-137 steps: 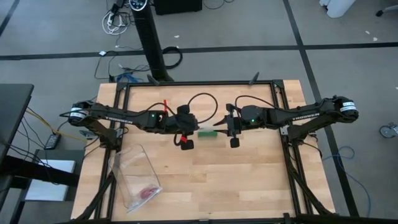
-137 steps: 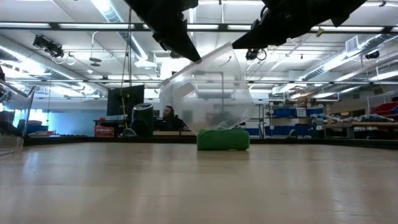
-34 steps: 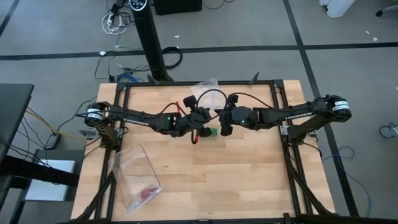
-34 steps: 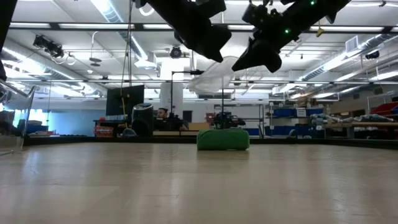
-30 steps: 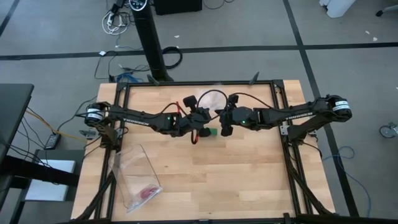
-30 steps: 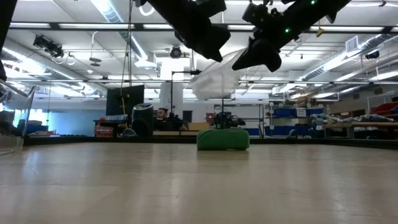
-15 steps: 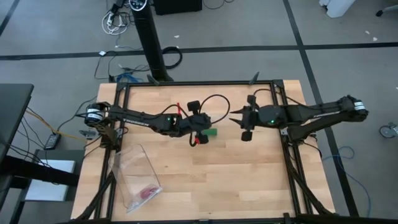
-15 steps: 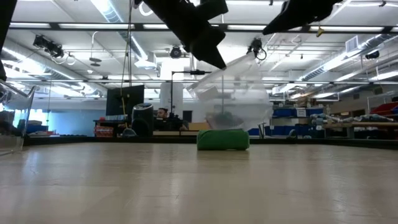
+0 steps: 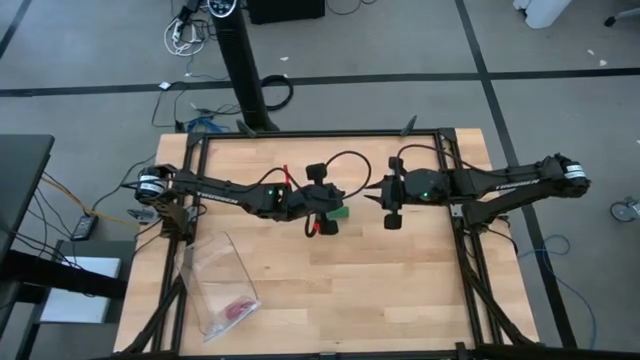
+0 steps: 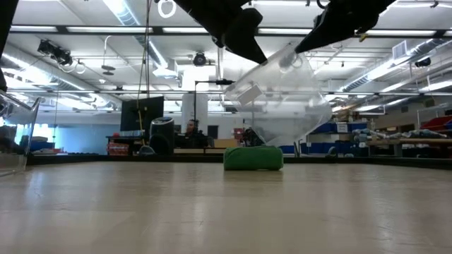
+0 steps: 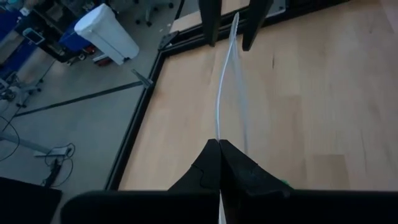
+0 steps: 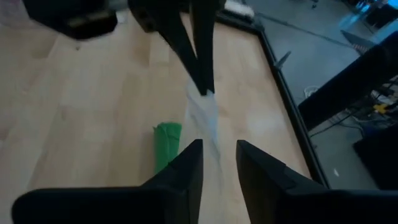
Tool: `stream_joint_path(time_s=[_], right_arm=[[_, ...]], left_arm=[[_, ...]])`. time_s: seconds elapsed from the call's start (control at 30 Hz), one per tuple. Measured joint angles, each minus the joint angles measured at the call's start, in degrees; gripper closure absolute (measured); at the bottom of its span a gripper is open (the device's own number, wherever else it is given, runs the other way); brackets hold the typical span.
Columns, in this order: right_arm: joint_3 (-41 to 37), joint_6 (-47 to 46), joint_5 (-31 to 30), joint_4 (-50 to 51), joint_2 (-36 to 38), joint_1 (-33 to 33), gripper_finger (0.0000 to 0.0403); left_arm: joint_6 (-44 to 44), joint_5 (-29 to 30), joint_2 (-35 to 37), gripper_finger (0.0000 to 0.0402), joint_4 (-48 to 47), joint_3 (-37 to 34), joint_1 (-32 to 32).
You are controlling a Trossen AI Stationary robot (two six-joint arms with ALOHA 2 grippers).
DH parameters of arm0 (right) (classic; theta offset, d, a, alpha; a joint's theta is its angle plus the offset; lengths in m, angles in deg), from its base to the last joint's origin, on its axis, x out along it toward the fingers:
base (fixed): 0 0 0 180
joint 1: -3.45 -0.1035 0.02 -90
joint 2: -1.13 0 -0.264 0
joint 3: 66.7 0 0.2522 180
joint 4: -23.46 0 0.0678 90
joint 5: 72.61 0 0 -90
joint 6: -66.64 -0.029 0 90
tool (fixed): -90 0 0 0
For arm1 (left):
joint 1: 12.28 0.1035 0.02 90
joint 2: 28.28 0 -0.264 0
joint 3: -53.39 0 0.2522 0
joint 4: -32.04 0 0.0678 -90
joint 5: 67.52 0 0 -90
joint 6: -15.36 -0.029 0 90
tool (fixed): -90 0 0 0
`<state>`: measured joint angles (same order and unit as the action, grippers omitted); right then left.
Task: Roll bandage
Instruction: Prepare the transparent zip bag
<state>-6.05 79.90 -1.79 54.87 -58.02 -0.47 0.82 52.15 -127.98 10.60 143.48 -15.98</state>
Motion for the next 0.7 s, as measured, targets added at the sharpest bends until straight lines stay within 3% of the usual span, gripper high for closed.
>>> stream_joint_path(time_s=[0.23, 0.5, 0.7], right_arm=[[0.0, 1.3, 1.4, -0.6, -0.6, 0.0, 0.0395], [0.0, 1.1, -2.1, -1.2, -0.4, 0.0, 0.0401], [0.0, 0.7, -2.1, -1.1, 0.3, -0.1, 0.0401]], left_arm=[[0.2, 0.0, 0.0, 0.0401, 0.6, 0.0, -0.1], [3.3, 5.7, 2.7, 0.036, -1.9, 0.0, -0.4], [3.5, 4.0, 10.2, 0.0309, -2.5, -1.1, -1.7]])
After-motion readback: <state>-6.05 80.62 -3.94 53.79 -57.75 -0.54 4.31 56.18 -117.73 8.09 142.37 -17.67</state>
